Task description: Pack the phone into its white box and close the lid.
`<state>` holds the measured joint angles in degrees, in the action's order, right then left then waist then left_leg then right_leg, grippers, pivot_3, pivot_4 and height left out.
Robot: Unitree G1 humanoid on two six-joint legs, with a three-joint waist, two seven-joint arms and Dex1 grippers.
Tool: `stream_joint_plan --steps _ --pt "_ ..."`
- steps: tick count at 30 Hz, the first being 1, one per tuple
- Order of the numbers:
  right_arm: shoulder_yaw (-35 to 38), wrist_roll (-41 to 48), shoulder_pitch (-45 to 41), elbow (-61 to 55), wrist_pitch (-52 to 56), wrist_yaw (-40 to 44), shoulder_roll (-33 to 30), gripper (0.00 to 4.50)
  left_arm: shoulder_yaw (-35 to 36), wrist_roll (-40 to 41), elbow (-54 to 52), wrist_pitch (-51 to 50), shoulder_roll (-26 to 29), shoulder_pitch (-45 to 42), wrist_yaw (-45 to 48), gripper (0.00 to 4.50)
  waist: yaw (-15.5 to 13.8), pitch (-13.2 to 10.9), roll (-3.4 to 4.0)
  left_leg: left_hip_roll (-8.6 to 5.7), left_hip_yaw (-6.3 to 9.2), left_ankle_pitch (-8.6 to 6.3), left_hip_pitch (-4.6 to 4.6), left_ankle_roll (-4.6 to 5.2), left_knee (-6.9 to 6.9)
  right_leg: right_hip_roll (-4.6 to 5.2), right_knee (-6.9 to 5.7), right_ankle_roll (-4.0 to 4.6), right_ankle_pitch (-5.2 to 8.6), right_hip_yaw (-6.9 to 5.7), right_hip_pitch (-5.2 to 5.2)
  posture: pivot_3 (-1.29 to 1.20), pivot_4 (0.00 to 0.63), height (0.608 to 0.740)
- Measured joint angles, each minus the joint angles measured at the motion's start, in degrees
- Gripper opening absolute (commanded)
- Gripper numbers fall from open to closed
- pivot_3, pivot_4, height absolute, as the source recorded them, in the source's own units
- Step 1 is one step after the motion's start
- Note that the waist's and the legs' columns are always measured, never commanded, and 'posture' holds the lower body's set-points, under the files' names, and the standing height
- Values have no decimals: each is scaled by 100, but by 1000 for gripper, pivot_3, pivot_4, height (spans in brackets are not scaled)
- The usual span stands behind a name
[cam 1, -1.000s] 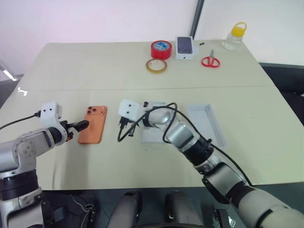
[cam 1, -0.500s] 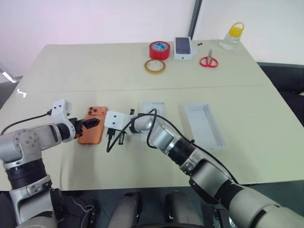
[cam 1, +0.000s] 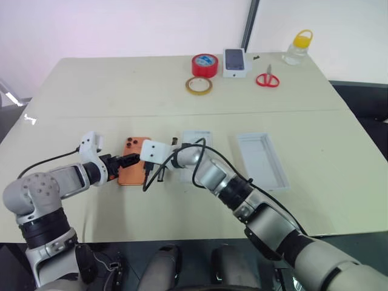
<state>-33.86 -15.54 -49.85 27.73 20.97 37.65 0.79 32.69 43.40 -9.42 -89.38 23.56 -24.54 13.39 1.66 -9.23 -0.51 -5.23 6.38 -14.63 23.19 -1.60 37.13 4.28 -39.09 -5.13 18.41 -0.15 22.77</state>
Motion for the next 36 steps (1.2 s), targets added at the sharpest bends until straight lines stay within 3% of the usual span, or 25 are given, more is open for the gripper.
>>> stream_joint_plan --steps 9,19,22,23,31,34,36 --pt "42 -63 171 -195 117 6 -20 0 209 714 384 -116 -120 -109 -288 4451 5 1 -2 0 0 0 0 0 0 0 0 0 0 0 -1 0 150 740" --pt "13 -127 354 -415 186 95 -20 0 393 985 540 -236 -142 -209 -692 4451 56 1 -2 2 0 0 0 0 0 -2 -1 0 0 0 -1 0 150 740" --pt "-6 -152 374 -460 196 101 -23 0 440 1041 586 -247 -142 -209 -809 3671 72 1 -2 3 0 0 0 -1 0 -3 -1 0 0 0 -1 0 150 740" --pt "-14 -167 378 -475 196 106 -25 0 461 1041 604 -247 -142 -200 -868 3220 75 1 -2 3 0 0 2 -1 0 -4 -2 0 0 0 -1 0 150 740" --pt "-19 -205 397 -518 197 164 -48 0 548 1101 605 -260 -183 -171 -1015 3220 81 1 -3 4 0 1 2 -1 0 -5 -1 0 0 1 -1 0 150 740" --pt "-22 -220 431 -595 222 197 -73 0 658 1120 608 -262 -231 -150 -1078 2367 81 1 -3 5 0 1 2 -1 0 -5 -1 0 0 1 -1 0 150 740" --pt "-22 -221 468 -655 242 213 -85 0 705 1119 624 -266 -239 -78 -1133 1433 85 1 -3 6 0 1 3 -2 -1 -7 -2 0 0 1 -1 0 150 740"
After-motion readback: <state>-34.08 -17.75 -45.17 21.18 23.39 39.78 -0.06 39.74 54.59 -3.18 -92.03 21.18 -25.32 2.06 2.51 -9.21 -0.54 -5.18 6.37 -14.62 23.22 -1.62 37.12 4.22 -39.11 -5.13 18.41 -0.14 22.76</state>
